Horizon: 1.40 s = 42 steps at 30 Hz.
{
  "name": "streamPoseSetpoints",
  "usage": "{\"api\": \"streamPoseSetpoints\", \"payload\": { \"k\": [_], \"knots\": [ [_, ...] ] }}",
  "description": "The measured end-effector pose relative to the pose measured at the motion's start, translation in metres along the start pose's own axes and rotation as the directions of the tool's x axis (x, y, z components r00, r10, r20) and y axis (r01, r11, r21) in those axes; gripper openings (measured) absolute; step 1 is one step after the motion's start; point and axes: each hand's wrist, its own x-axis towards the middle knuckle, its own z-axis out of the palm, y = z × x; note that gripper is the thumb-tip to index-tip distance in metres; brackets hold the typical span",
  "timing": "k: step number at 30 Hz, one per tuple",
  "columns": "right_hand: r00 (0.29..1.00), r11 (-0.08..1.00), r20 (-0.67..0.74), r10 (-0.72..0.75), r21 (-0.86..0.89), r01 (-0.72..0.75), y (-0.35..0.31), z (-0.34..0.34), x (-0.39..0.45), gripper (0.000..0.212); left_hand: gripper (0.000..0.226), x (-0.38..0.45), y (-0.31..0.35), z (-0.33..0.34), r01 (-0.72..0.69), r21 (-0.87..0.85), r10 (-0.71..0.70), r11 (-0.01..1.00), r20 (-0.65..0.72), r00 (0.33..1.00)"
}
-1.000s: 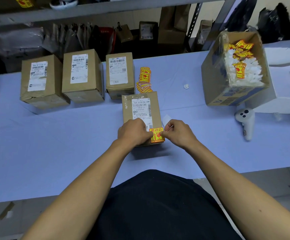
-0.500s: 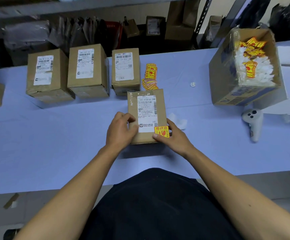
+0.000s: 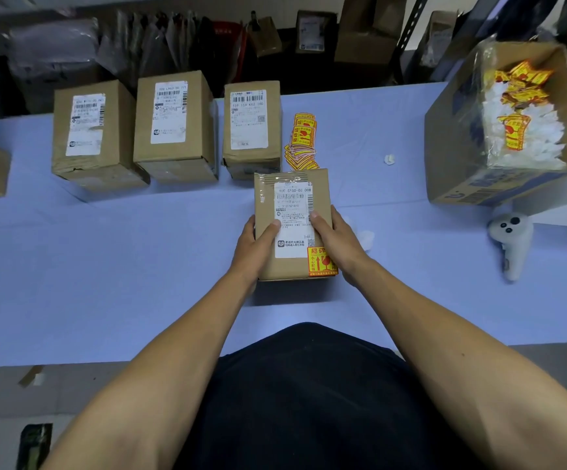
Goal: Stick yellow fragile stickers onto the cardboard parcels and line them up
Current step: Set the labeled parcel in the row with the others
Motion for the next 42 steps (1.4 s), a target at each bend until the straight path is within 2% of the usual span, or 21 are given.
{"api": "streamPoseSetpoints", "payload": {
  "k": [2, 8, 16, 21, 25, 30, 34, 39, 42],
  "knots": [
    [1.0, 1.0, 0.002, -0.001, -0.009, 0.001, 0.001, 0.002, -0.001, 0.075, 0.044, -0.001, -0.001, 0.002, -0.012, 0.017, 0.012, 1.0, 0.007, 1.0],
    [1.0, 0.999, 0.02, 0.016, -0.038, -0.015, 0.003, 0.002, 0.002, 0.098, 0.039, -0.005, 0.0, 0.006, -0.003, -0.04, 0.003, 0.999, -0.006, 1.0],
    [0.994, 0.983, 0.099, -0.056, -0.17, 0.072, -0.011, 0.005, -0.008, 0.1, 0.03, -0.034, 0.011, -0.004, -0.042, -0.142, 0.029, 0.989, -0.093, 0.995],
    [0.983, 0.964, 0.153, -0.1, -0.231, 0.133, -0.024, 0.025, -0.022, 0.102, 0.033, -0.055, 0.005, -0.024, -0.08, -0.214, 0.046, 0.974, -0.157, 0.986],
    [0.976, 0.94, 0.176, -0.13, -0.292, 0.178, -0.022, 0.057, -0.035, 0.11, 0.033, -0.074, -0.009, -0.053, -0.098, -0.271, 0.05, 0.958, -0.18, 0.982],
    [0.966, 0.918, 0.209, -0.154, -0.33, 0.218, -0.017, 0.121, -0.056, 0.105, 0.031, -0.095, -0.036, -0.114, -0.125, -0.276, 0.068, 0.953, -0.208, 0.976],
    [0.953, 0.913, 0.251, -0.169, -0.324, 0.247, -0.007, 0.191, -0.078, 0.118, 0.025, -0.113, -0.07, -0.183, -0.147, -0.275, 0.077, 0.95, -0.249, 0.965],
    [0.931, 0.913, 0.316, -0.184, -0.297, 0.281, -0.004, 0.278, -0.112, 0.108, 0.028, -0.137, -0.106, -0.268, -0.148, -0.281, 0.063, 0.948, -0.293, 0.954],
    [0.916, 0.911, 0.353, -0.19, -0.284, 0.299, -0.009, 0.322, -0.132, 0.07, 0.026, -0.147, -0.119, -0.311, -0.153, -0.285, 0.062, 0.946, -0.305, 0.95]
  ]
}}
